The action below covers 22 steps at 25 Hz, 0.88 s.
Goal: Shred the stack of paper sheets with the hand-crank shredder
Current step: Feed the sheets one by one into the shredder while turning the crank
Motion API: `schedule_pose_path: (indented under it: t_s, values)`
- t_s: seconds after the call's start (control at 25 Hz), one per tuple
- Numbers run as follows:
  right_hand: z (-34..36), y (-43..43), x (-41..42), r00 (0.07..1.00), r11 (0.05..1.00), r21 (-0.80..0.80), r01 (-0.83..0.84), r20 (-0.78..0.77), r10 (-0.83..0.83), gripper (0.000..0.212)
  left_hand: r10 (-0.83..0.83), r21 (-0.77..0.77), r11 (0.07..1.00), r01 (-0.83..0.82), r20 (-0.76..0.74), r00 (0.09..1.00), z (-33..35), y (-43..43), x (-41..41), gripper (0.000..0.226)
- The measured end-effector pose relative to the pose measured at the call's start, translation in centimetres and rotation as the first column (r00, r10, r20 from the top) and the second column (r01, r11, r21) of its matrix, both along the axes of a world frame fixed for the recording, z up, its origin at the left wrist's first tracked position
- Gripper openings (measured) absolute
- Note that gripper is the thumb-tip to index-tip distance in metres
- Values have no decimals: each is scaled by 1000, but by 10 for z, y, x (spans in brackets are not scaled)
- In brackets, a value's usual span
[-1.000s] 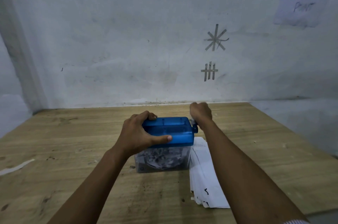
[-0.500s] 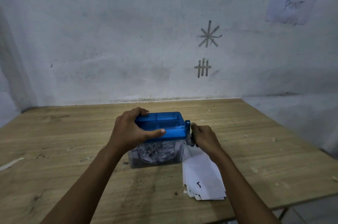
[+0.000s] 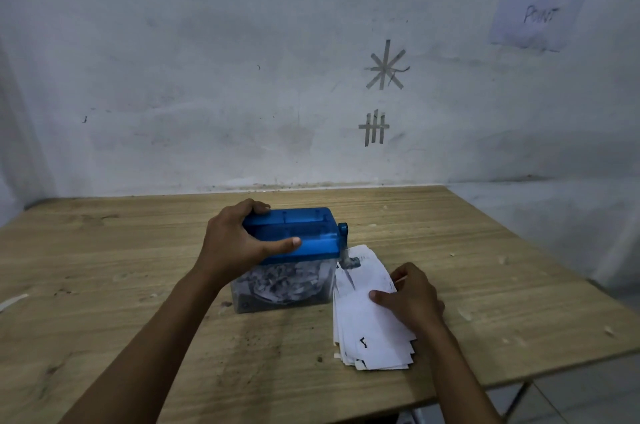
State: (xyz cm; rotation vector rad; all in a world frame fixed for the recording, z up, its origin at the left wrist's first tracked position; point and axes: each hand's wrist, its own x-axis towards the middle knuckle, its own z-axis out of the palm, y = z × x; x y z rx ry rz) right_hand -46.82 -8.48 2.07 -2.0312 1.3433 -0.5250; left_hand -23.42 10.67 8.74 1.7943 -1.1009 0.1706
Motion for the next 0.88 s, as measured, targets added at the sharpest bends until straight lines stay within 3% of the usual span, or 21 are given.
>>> schedule_pose_path:
  t_s: [0.16,0.36,0.64,0.88]
  values:
    - [5,-2,-6,966,1000,-10,-10,258,13,17,0,-4,1000,0,-2,1000,1,1,-1,89]
    - [9,-13,-12,963,997,-24,-73,260,76,9,-6,-8,1000,6,-20,1000,2,1,-3,91]
    - [33,-12,-3,867,987,-53,-150,473,157,12,-8,-24,1000,7,-37,999,1,2,-5,87]
    - [76,-4,19,727,996,-84,-31,682,81,12,-36,-3,999,36,-52,998,4,2,-4,89]
